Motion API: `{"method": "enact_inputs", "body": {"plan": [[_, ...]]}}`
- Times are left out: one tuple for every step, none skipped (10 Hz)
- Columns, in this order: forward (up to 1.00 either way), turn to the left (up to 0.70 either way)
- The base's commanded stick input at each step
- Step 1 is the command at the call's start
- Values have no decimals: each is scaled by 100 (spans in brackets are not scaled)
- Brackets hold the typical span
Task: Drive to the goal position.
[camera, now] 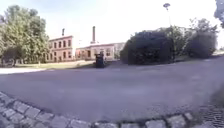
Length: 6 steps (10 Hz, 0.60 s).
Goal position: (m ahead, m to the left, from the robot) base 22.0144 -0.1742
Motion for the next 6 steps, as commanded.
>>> {"method": "enact_inputs", "body": {"plan": [[70, -35], [70, -32], [70, -16], [70, 0], [70, 0], [70, 0]]}}
